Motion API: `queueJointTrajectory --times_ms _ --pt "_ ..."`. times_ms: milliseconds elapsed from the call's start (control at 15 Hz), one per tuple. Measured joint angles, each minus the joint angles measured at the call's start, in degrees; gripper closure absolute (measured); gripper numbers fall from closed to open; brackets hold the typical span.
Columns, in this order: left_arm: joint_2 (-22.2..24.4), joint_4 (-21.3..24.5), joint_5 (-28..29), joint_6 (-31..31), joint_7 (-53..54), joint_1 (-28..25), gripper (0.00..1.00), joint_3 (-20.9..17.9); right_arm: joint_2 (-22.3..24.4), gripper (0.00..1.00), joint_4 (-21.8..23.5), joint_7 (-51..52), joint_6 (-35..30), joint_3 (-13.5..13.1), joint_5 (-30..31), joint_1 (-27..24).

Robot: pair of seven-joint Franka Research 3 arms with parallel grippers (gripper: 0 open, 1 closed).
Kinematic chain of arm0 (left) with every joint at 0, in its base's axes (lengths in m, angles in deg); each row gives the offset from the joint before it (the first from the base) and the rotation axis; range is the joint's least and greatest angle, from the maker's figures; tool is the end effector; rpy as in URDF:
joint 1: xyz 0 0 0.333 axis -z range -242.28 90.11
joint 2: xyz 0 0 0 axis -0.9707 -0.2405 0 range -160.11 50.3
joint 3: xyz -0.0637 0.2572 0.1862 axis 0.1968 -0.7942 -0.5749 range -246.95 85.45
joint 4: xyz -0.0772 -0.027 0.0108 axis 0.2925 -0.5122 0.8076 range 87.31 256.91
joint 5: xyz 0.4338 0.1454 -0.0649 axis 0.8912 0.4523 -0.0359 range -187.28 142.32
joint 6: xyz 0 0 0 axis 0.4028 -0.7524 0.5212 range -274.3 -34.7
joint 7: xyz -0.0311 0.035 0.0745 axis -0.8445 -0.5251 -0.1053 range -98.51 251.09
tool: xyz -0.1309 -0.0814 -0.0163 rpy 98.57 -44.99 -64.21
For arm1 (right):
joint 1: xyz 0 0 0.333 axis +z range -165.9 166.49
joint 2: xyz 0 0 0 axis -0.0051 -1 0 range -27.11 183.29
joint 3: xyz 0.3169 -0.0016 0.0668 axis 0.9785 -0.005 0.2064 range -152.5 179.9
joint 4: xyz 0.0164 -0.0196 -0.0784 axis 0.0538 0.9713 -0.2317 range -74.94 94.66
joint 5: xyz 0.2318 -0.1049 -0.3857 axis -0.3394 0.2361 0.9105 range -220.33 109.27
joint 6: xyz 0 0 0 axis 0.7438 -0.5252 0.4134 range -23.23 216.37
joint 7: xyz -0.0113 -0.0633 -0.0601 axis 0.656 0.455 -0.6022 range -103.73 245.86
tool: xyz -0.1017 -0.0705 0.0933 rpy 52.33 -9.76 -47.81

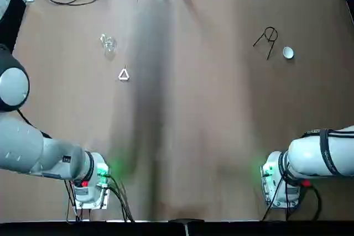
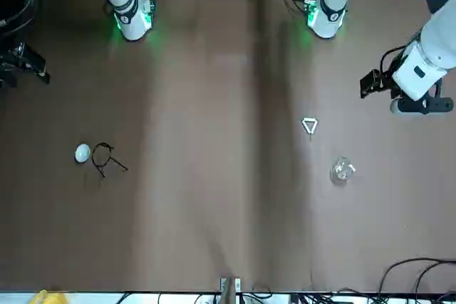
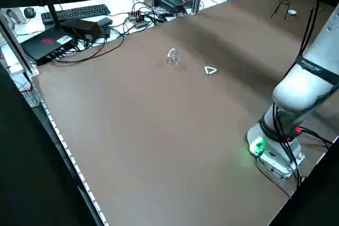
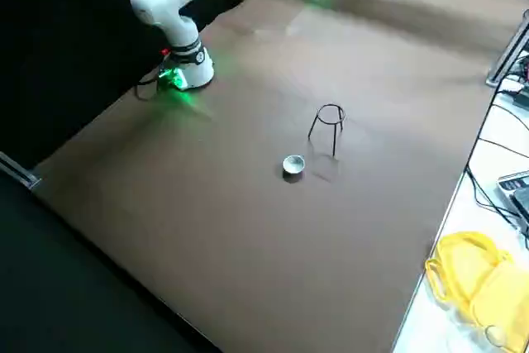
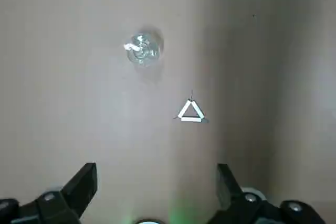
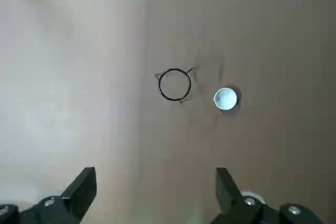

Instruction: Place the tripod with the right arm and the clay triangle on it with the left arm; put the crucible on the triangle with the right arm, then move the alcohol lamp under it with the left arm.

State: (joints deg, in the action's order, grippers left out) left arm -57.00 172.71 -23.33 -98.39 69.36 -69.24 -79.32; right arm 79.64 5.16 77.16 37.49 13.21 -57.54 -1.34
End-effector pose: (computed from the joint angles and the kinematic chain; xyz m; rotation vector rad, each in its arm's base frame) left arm 0.6202 -0.0924 0.5401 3.1345 -0.0359 -0.1473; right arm 0.6095 -0.0170 0.6250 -3.1054 -0.1119 -0.0218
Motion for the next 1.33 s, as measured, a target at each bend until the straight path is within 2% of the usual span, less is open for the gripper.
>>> queueJointTrajectory --times_ms 533,933,1200,1333 --pt "-1.0 0.0 0.0 -1.6 -0.4 0.0 0.00 -0.1 0.0 0.00 0.0 0.0 0.1 0.0 0.0 0.0" --pt "-7.2 0.1 0.0 -4.9 -0.3 -1.4 0.00 -0.2 0.0 0.00 0.1 0.1 0.0 0.1 -0.1 -0.1" --pt "-11.3 0.5 0.0 -7.2 -0.3 0.4 0.00 0.4 -0.3 0.00 0.3 0.1 -1.1 0.6 -0.1 0.2" --pt "-12.8 2.3 0.0 -8.9 -0.5 2.3 0.00 0.5 -0.5 0.00 0.4 0.1 -1.1 0.7 -0.2 0.3"
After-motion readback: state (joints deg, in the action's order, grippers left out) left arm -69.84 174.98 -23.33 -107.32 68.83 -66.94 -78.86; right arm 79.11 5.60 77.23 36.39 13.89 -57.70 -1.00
